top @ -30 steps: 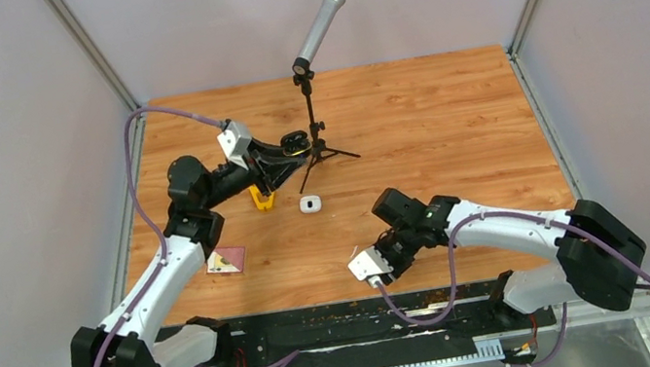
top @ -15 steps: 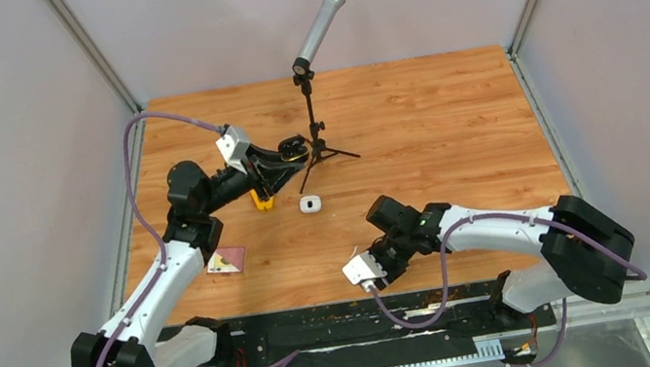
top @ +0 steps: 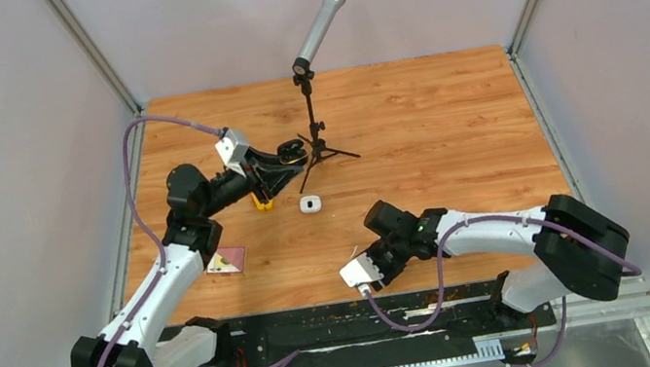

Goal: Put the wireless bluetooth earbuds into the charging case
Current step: Pick up the left earbud from the corner of the board.

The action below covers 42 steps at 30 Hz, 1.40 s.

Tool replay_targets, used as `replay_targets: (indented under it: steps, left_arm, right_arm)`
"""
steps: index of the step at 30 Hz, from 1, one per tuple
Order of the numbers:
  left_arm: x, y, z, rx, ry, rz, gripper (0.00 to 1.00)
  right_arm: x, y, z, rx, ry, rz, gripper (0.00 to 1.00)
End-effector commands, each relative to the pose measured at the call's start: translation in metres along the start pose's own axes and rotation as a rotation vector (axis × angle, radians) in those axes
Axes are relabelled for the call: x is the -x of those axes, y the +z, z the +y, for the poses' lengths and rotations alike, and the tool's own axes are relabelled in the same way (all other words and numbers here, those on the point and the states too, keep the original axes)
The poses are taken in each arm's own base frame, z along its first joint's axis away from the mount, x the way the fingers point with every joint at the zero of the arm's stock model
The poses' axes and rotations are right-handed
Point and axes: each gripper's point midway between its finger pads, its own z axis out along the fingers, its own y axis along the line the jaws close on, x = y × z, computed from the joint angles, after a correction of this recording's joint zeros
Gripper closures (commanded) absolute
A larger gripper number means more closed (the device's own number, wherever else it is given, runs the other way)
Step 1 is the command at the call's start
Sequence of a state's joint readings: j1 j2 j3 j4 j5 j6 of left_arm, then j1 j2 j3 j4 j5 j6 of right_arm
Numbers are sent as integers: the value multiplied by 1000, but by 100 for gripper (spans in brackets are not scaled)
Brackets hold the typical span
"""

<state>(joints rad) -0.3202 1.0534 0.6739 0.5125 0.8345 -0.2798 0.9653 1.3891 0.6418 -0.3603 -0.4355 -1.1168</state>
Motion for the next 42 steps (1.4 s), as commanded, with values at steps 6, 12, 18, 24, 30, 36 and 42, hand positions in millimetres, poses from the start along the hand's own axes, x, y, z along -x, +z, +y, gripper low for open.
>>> replay_targets:
  steps: [6, 12, 18, 24, 30, 36, 42]
  left_arm:
    - [8, -3, -1, 6, 27, -27, 100]
    - [7, -3, 0, 8, 26, -28, 100]
    - [7, -3, 0, 9, 23, -28, 100]
    - [6, -3, 1, 12, 22, -27, 100]
    - [7, -2, 2, 10, 18, -29, 100]
    - [6, -1, 3, 11, 14, -29, 100]
    - [7, -2, 3, 13, 16, -29, 100]
  right_arm:
    - [3, 6, 3, 37, -41, -17, 65]
    - [0, 10, 7, 84, -68, -10, 67]
    - [-3, 14, 9, 142, -55, 15, 73]
    - [-11, 13, 12, 186, -9, 62, 70]
    - [-18, 18, 19, 242, 57, 104, 70]
    - [-24, 18, 25, 310, 110, 155, 74]
    - [-23, 18, 22, 333, 166, 174, 86]
